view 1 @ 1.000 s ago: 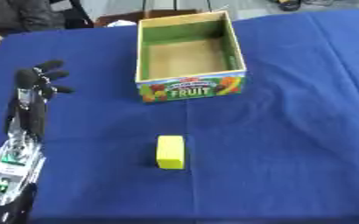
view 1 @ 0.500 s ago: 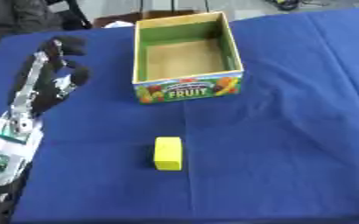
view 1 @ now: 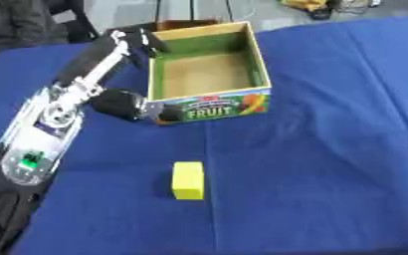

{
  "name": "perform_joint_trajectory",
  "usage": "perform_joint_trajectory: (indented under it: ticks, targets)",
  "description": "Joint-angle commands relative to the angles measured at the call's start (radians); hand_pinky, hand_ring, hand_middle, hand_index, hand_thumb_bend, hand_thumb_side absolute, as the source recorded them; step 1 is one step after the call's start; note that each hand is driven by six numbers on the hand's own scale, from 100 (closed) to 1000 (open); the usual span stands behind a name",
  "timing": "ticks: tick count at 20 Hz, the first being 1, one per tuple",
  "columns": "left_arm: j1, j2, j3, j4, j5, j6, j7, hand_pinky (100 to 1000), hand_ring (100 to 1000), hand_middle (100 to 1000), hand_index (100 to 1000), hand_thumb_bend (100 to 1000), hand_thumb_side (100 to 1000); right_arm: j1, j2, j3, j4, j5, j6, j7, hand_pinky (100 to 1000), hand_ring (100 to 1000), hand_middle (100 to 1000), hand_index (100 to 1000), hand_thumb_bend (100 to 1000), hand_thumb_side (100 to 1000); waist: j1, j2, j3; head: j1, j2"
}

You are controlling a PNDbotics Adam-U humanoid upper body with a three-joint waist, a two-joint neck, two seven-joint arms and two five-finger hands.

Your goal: Pick up objects on the table and place them in the box.

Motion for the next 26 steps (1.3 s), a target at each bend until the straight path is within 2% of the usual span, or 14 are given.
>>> perform_joint_trajectory:
  ticks: [1, 7, 19, 26]
  targets:
    - [-0.004, 0.03, -0.038, -0.001, -0.094, -0.033, -0.092, 594, 669, 655, 735, 1000, 646, -0.015, -0.018, -0.005, -0.008, 0.003, 0.0, 0.004, 448, 624, 667, 807, 298, 720, -0.006, -0.014, 0.001, -0.005, -0.016]
    - [0.02, 0.024, -0.07, 0.045, -0.188, -0.084, -0.168, 584, 604, 595, 726, 1000, 607, -0.017, -0.014, -0.001, -0.006, 0.001, 0.002, 0.008, 449, 624, 667, 808, 296, 722, -0.006, -0.015, 0.007, -0.007, -0.022]
    - [0.029, -0.036, -0.124, 0.143, -0.205, -0.134, -0.176, 581, 601, 592, 726, 1000, 613, -0.021, -0.011, -0.002, -0.004, -0.001, 0.001, 0.013, 449, 623, 667, 810, 293, 722, -0.011, -0.013, -0.001, -0.008, -0.037]
    - [0.046, -0.056, -0.13, 0.174, -0.227, -0.139, -0.18, 541, 568, 561, 701, 964, 567, -0.021, -0.009, -0.002, -0.004, -0.002, 0.0, 0.014, 449, 623, 667, 811, 291, 723, -0.011, -0.014, 0.002, -0.009, -0.039]
